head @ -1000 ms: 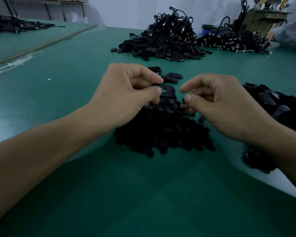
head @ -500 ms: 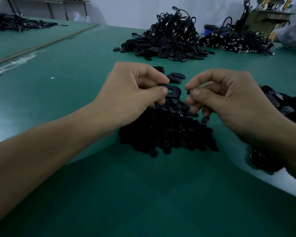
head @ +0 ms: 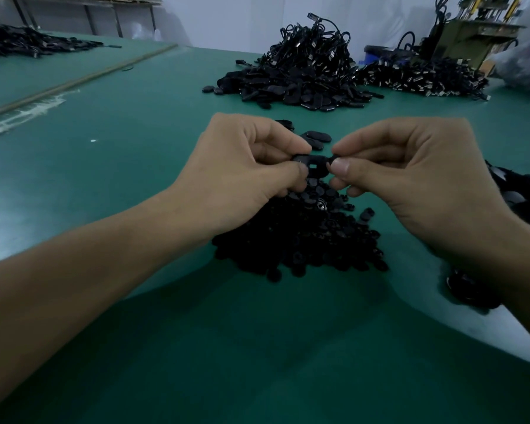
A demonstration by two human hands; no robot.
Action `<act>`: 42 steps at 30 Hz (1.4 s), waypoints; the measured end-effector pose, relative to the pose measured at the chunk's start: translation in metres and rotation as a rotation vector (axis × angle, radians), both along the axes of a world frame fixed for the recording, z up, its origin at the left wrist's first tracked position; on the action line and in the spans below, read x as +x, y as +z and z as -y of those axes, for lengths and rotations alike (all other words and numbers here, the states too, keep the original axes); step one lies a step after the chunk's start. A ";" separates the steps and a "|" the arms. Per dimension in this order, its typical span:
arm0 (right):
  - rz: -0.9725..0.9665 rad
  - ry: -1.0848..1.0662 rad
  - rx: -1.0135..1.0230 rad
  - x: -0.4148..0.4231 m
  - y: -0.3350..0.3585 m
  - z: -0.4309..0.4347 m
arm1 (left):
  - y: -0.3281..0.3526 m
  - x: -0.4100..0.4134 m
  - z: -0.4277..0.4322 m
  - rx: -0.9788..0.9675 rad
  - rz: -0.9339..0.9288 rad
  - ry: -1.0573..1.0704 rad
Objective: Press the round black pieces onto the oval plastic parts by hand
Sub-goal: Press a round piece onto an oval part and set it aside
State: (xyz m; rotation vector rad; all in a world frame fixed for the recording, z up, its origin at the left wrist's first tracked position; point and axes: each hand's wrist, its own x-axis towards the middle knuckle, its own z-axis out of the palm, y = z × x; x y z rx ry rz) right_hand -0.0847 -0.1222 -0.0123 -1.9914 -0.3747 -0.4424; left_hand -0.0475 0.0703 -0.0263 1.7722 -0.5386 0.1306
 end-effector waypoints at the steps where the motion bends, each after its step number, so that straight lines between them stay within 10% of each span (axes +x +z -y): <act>1: 0.018 -0.010 -0.021 0.000 0.000 0.000 | 0.000 0.000 0.001 -0.001 0.001 0.000; 30: 0.066 -0.151 -0.276 -0.008 0.002 -0.010 | -0.001 -0.008 0.006 0.185 0.244 0.000; 42: -0.098 0.003 -0.055 -0.009 0.003 -0.019 | 0.000 -0.003 -0.001 0.270 0.332 0.104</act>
